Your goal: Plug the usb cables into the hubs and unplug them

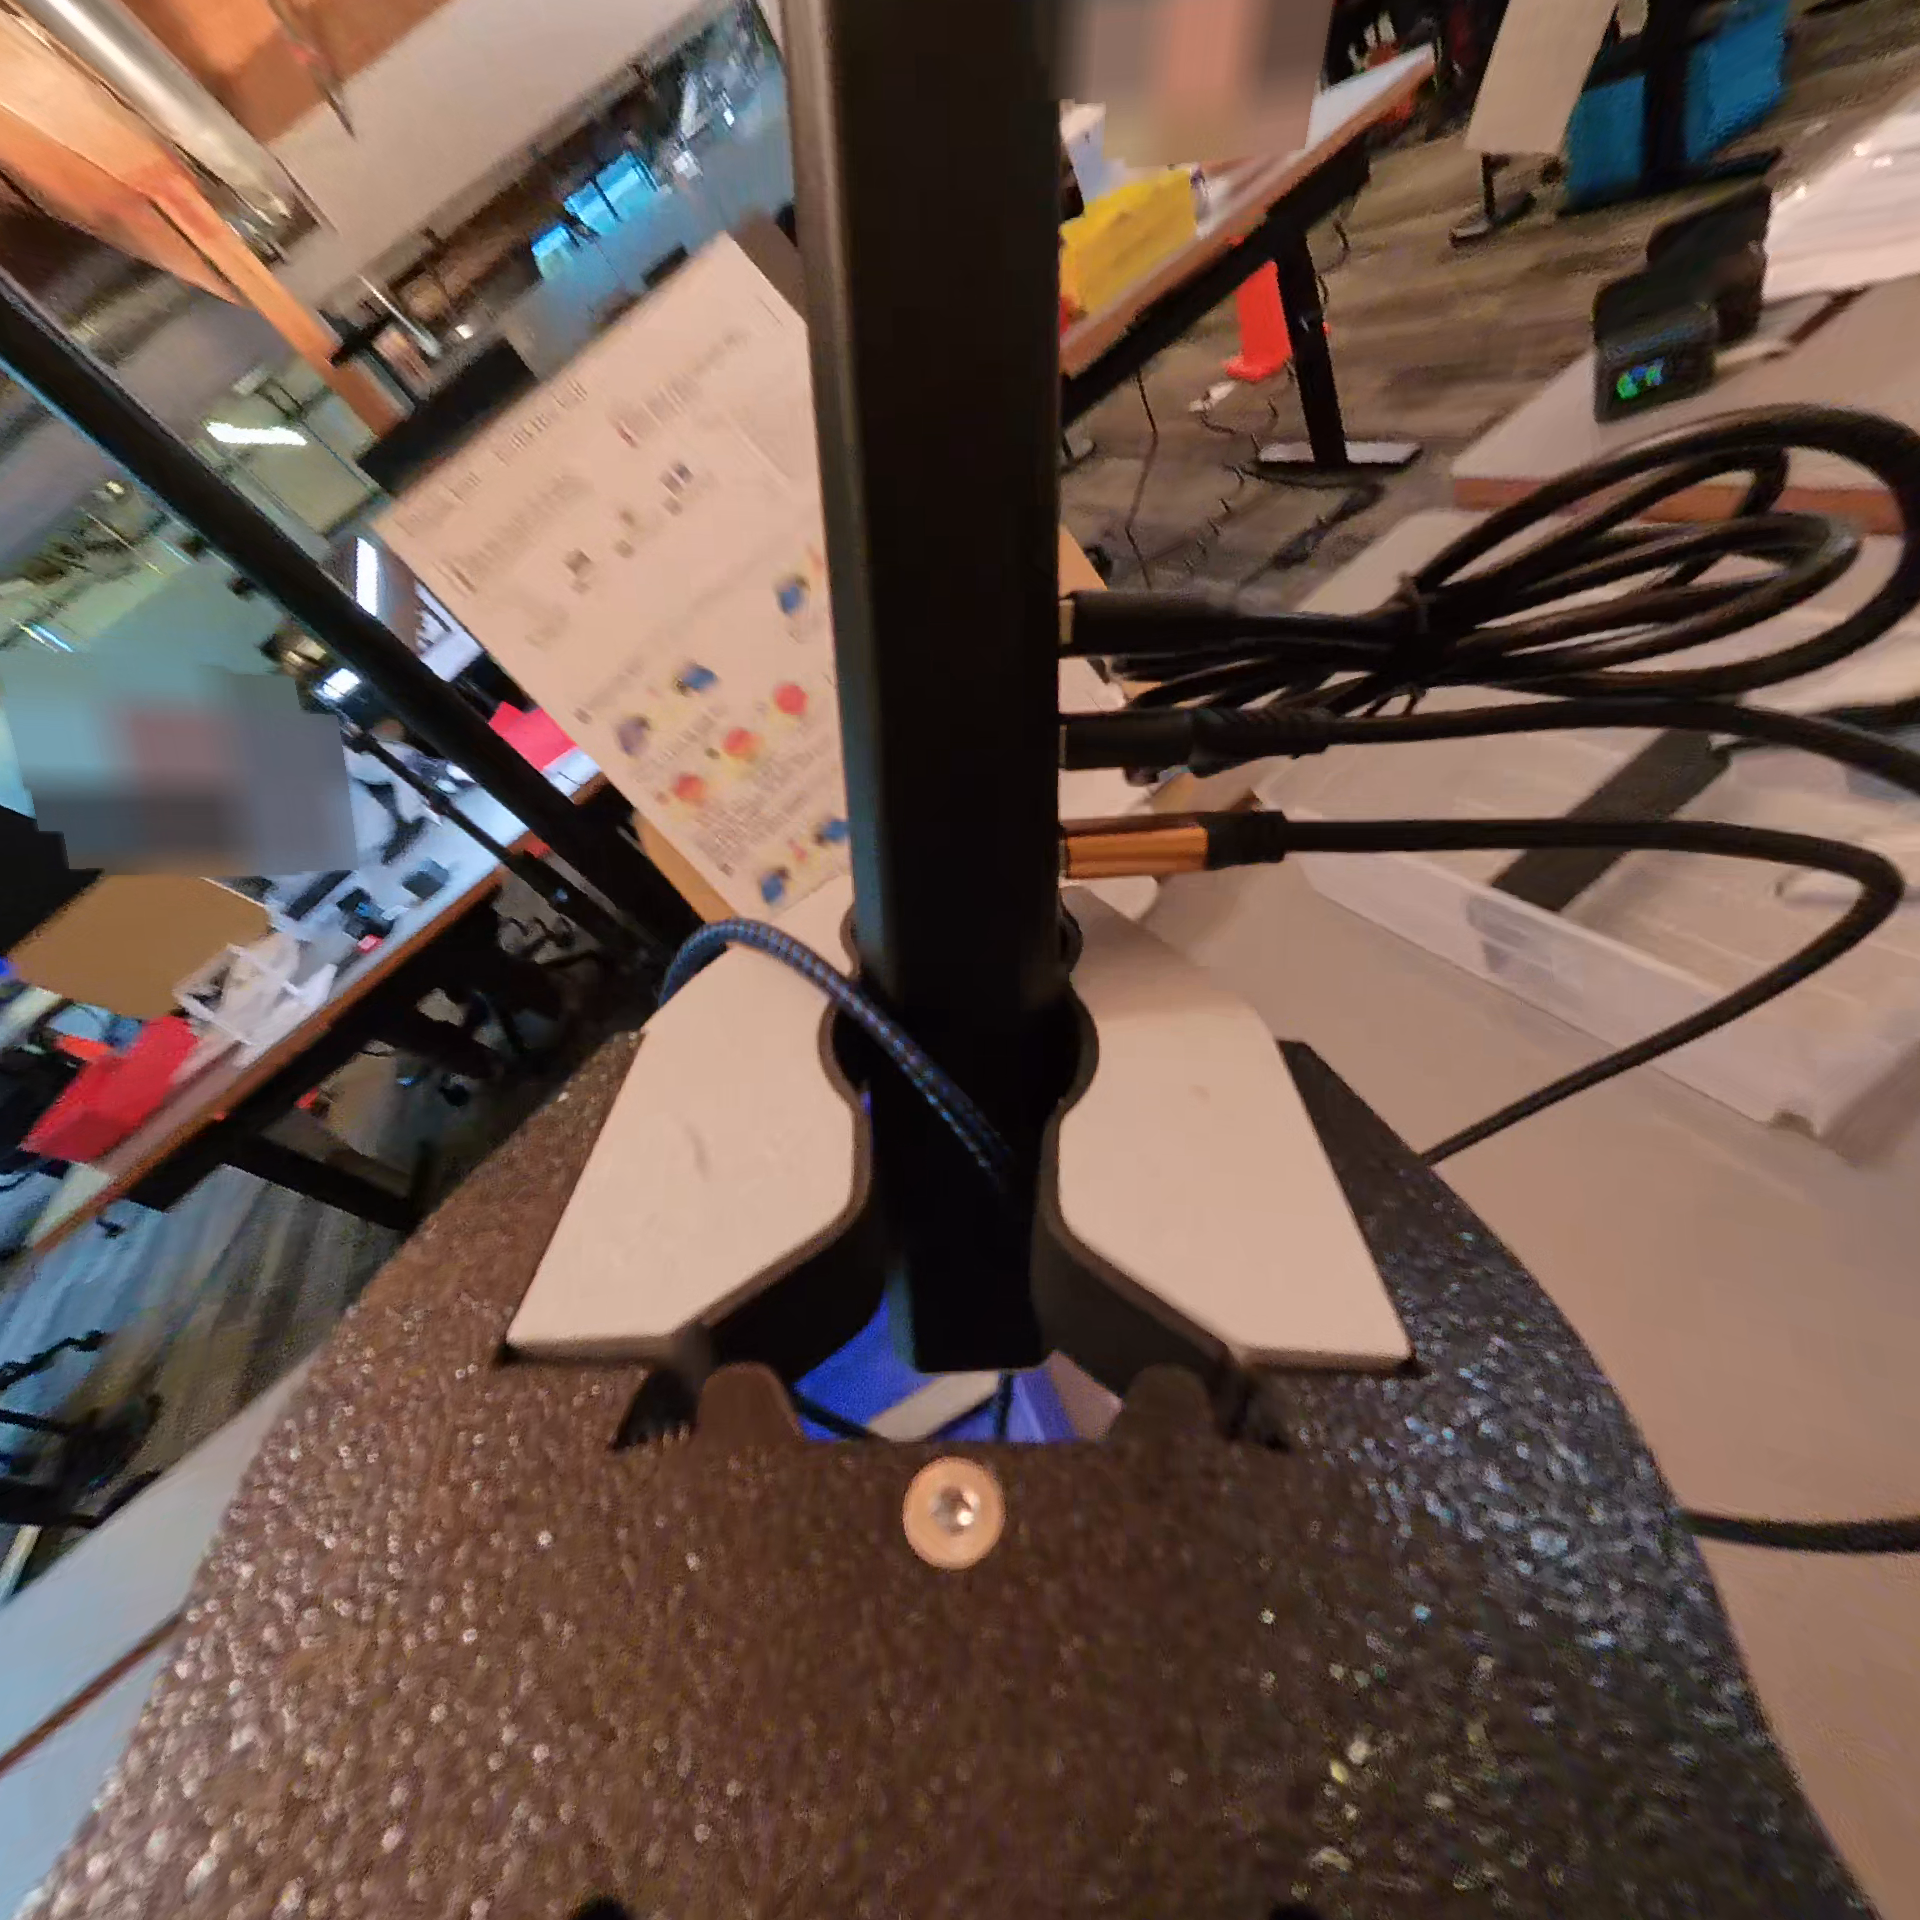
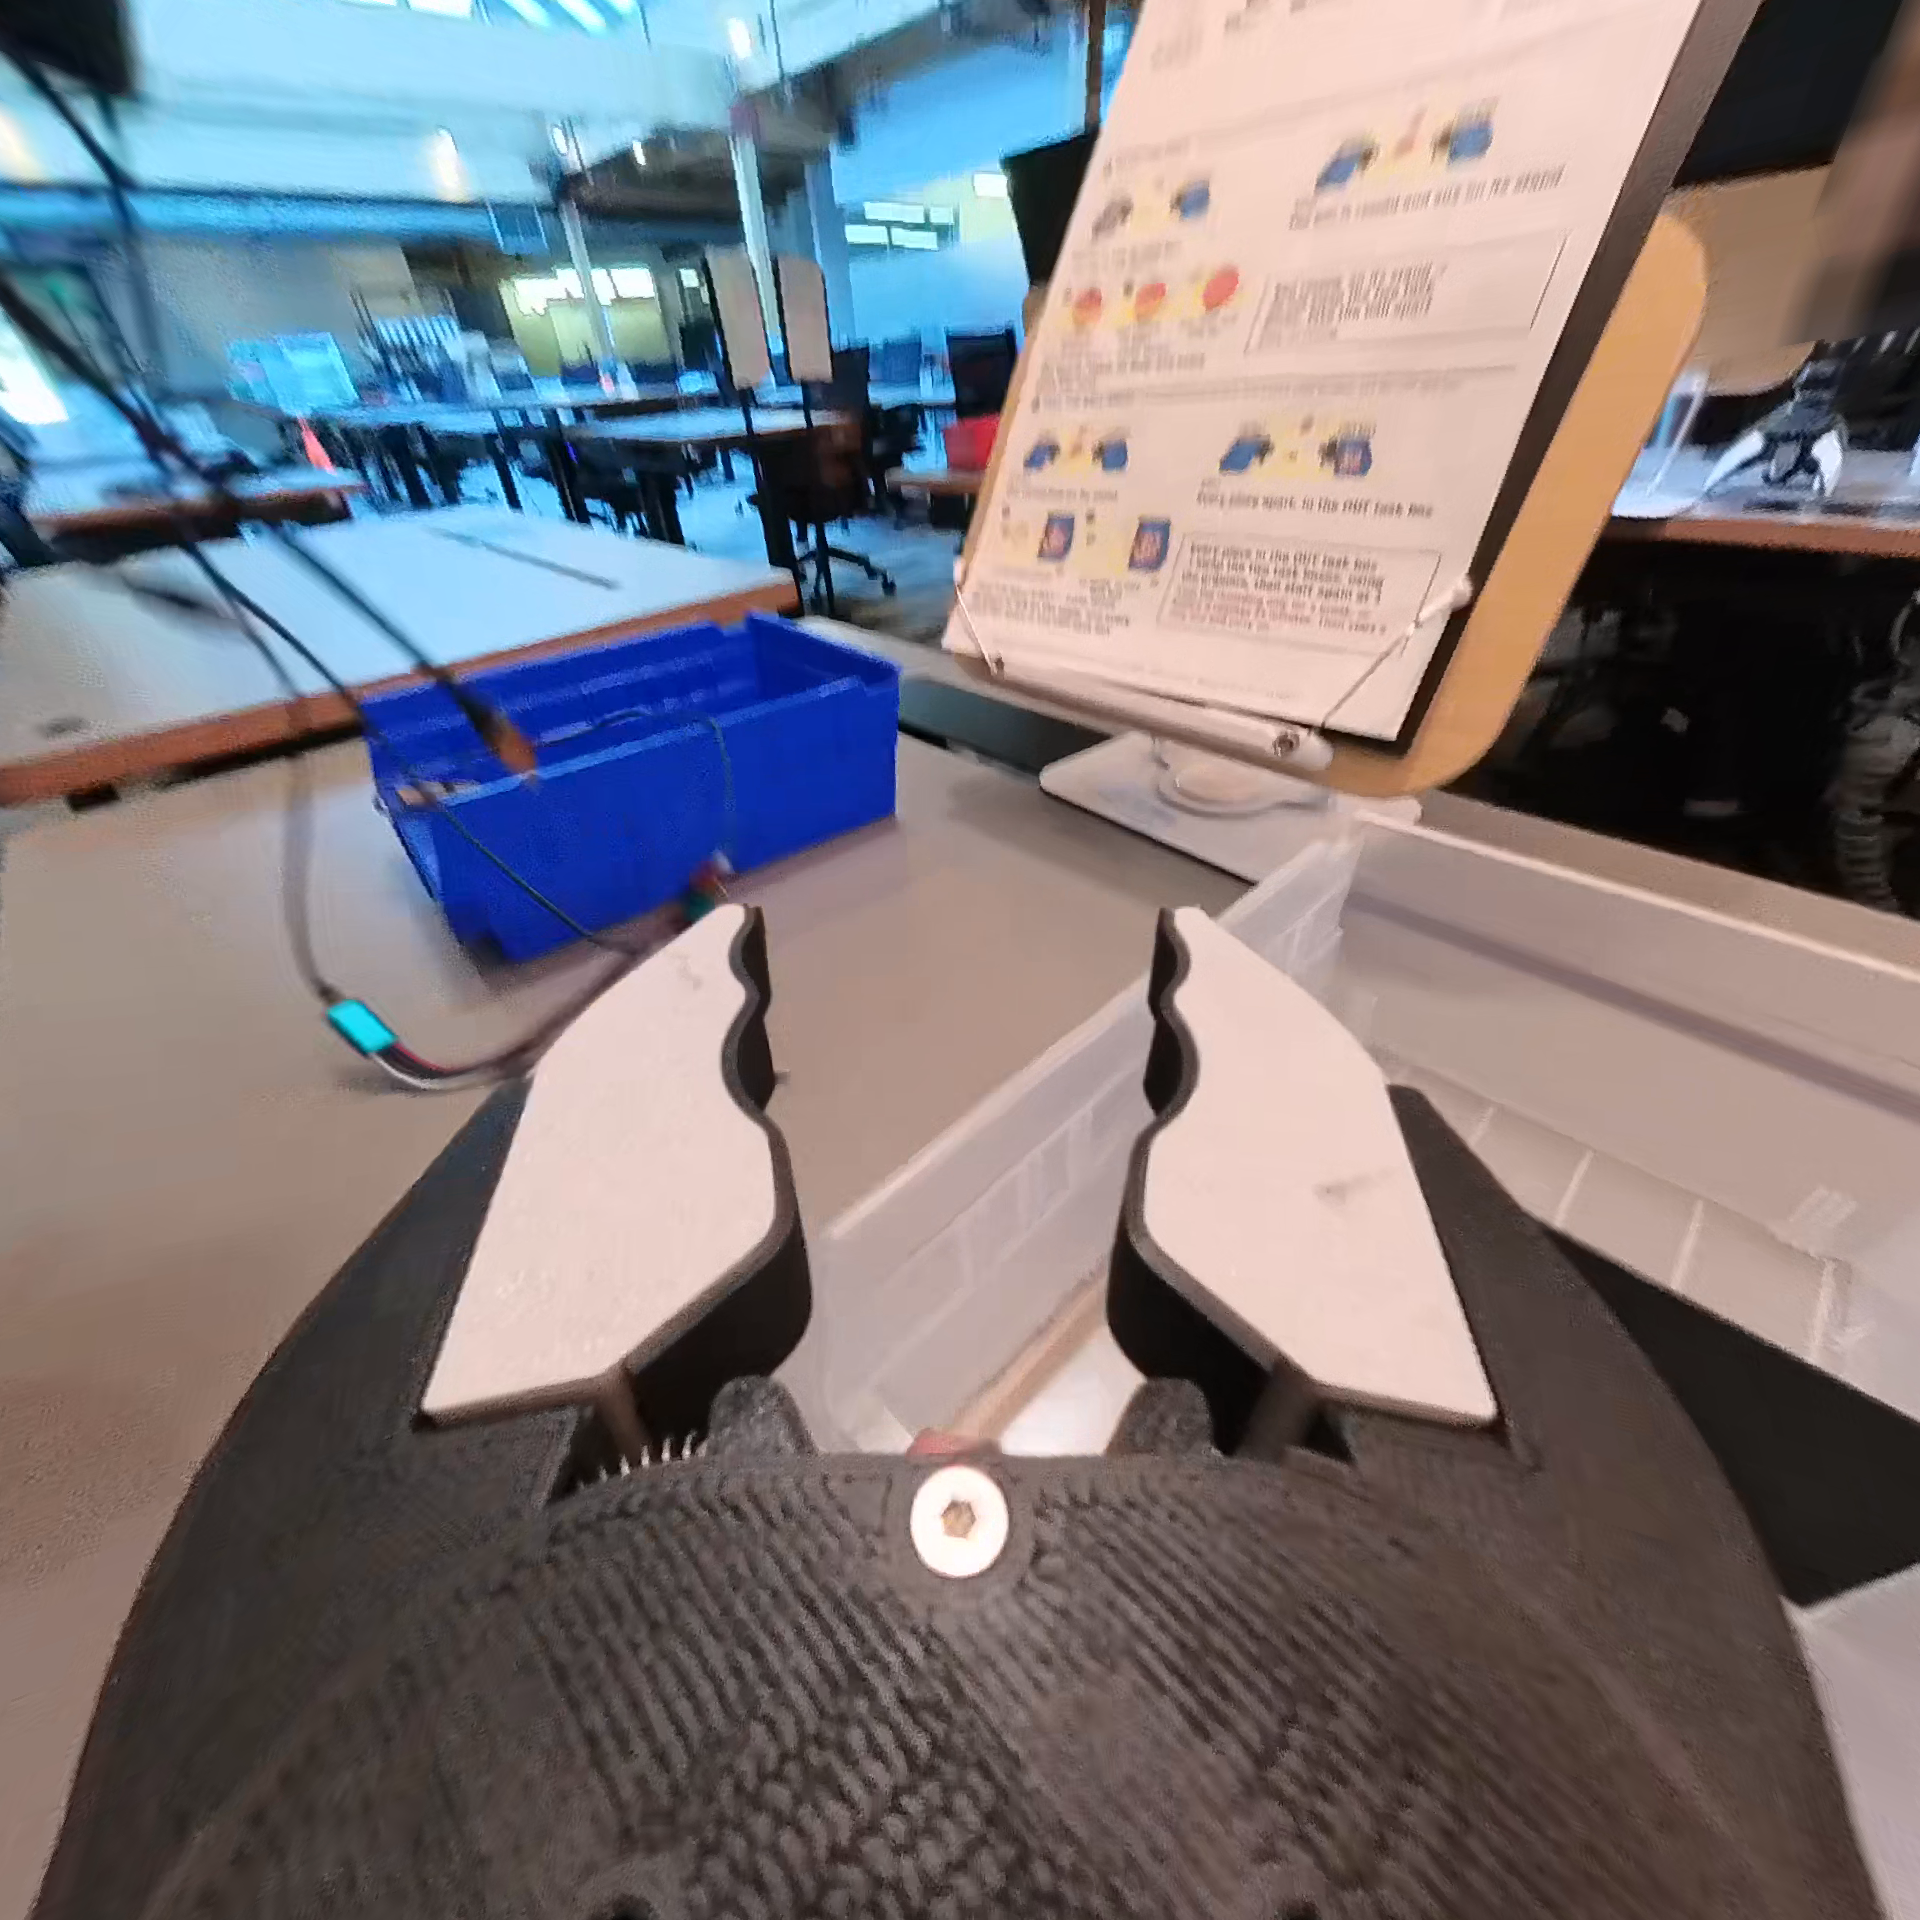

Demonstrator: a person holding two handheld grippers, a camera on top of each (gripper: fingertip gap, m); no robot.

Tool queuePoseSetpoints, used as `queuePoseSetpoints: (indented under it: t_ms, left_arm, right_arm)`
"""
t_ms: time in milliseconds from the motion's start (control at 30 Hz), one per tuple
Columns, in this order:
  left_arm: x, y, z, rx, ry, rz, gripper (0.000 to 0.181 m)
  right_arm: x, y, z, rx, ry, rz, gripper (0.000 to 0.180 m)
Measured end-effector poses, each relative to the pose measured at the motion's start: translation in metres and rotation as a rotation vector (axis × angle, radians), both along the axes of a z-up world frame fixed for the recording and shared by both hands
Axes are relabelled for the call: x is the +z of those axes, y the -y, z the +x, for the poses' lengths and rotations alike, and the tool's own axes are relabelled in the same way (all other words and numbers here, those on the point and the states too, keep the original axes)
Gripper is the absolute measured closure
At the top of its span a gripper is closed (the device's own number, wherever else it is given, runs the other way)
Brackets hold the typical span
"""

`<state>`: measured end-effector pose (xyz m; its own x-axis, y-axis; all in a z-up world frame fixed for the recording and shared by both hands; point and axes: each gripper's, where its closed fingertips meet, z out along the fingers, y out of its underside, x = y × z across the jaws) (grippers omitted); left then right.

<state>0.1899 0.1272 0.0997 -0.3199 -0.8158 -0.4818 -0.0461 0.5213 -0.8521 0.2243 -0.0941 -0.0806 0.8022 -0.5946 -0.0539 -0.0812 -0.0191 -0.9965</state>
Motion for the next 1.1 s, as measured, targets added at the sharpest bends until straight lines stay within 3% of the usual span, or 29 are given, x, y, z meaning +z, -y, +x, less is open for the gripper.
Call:
queuePoseSetpoints:
  t_ms: [33, 233, 333, 433, 533, 667, 800, 967, 1100]
  left_arm:
    - [-0.020, 0.004, 0.001, -0.009, -0.022, -0.006, 0.152]
    - [-0.138, 0.017, 0.009, 0.001, -0.151, 0.107, 0.152]
    - [-0.173, 0.035, 0.002, -0.027, -0.161, 0.148, 0.152]
    - [-0.182, 0.051, -0.008, -0.037, -0.101, 0.205, 0.152]
    - [-0.184, 0.069, -0.016, -0.067, -0.024, 0.256, 0.152]
    - [-0.189, 0.084, -0.023, -0.087, 0.072, 0.364, 0.152]
    - [-0.196, 0.093, -0.028, -0.127, 0.137, 0.456, 0.152]
    - [-0.198, 0.093, -0.035, -0.221, 0.098, 0.348, 0.148]
    - [-0.207, 0.099, -0.051, -0.356, -0.008, 0.180, 0.134]
  right_arm:
    - [0.007, -0.001, -0.002, 0.005, 0.015, 0.030, 0.109]
    - [0.020, -0.029, -0.019, 0.106, 0.019, 0.119, 0.101]
    - [0.014, -0.050, -0.023, 0.187, -0.125, 0.243, 0.093]
    - [0.010, -0.075, -0.036, 0.372, -0.306, 0.383, 0.088]
    - [0.022, -0.085, -0.047, 0.465, -0.354, 0.500, 0.091]
    - [0.028, -0.097, -0.059, 0.491, -0.338, 0.501, 0.092]
    - [0.020, -0.101, -0.049, 0.359, -0.204, 0.444, 0.099]
    - [0.032, -0.103, -0.060, 0.441, -0.148, 0.499, 0.111]
    - [0.031, -0.105, -0.069, 0.443, -0.043, 0.366, 0.114]
